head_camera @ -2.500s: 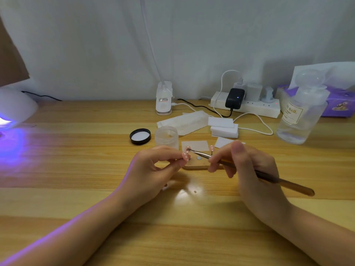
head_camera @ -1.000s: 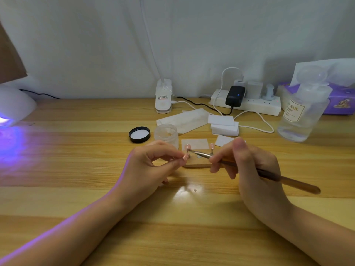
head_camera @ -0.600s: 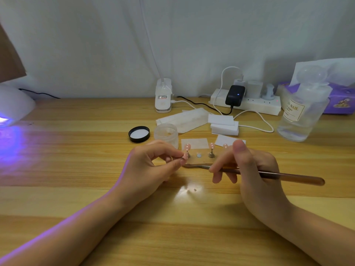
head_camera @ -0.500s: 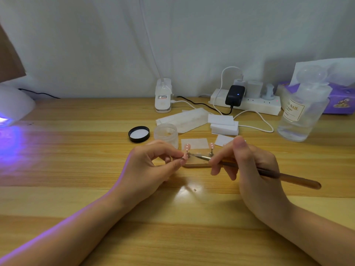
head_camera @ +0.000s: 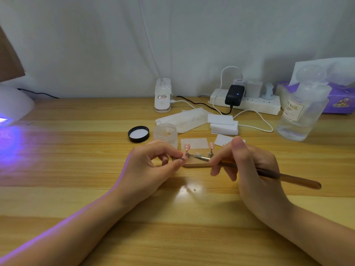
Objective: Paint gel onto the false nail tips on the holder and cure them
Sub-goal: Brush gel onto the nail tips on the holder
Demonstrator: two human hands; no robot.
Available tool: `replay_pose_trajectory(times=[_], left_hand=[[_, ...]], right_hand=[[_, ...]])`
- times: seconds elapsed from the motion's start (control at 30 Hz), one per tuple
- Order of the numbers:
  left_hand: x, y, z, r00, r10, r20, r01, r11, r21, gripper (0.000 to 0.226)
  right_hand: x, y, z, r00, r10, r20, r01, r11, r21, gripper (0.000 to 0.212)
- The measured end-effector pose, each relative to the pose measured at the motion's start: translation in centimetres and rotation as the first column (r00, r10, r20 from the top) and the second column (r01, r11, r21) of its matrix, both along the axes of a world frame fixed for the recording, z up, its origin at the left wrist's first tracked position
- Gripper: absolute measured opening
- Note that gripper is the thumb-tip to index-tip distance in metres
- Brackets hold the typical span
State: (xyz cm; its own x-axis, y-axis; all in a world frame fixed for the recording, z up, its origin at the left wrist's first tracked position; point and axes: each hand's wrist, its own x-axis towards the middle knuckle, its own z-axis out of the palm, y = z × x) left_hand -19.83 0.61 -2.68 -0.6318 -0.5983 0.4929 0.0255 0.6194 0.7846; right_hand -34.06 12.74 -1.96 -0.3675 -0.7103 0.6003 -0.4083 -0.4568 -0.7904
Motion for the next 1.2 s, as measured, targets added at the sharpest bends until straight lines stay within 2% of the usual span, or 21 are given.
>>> replay_pose_trajectory(times=[0.27, 0.4, 0.63, 0.9, 1.2], left_hand=[[-0.06, 0.02, -0.01, 1.0, -0.006, -0.004, 0.006, 1.0, 0.009, 0.007], [-0.08, 0.05, 0.03, 1.0, 0.01, 0.006, -0.01, 1.0, 0.007, 0.006], [-0.09, 0.06, 0.07, 1.0, -0.003, -0.006, 0.003, 1.0, 0.006, 0.006], [-0.14, 0.01, 0.04, 1.0, 0.013, -0.006, -0.013, 1.0, 0.002, 0.007], [-0.19, 0.04, 0.04, 1.0, 0.001, -0.014, 0.0, 1.0, 0.017, 0.006]], right_hand=[[0.12, -0.09, -0.09, 0.999, 0.011, -0.052, -0.008, 0.999, 0.048, 0.043], [0.1, 0.09, -0.05, 0.999, 0.036, -0.024, -0.035, 0.999, 0.033, 0.047], [0.0, -0.25, 0.07, 1.0, 0.011, -0.016, -0.01, 0.998, 0.064, 0.04], [0.09, 0.1, 0.09, 0.998, 0.045, 0.033, -0.047, 0.997, 0.059, 0.051], [0.02, -0.14, 0.09, 0.999, 0.036, 0.018, -0.037, 0.996, 0.08, 0.041]])
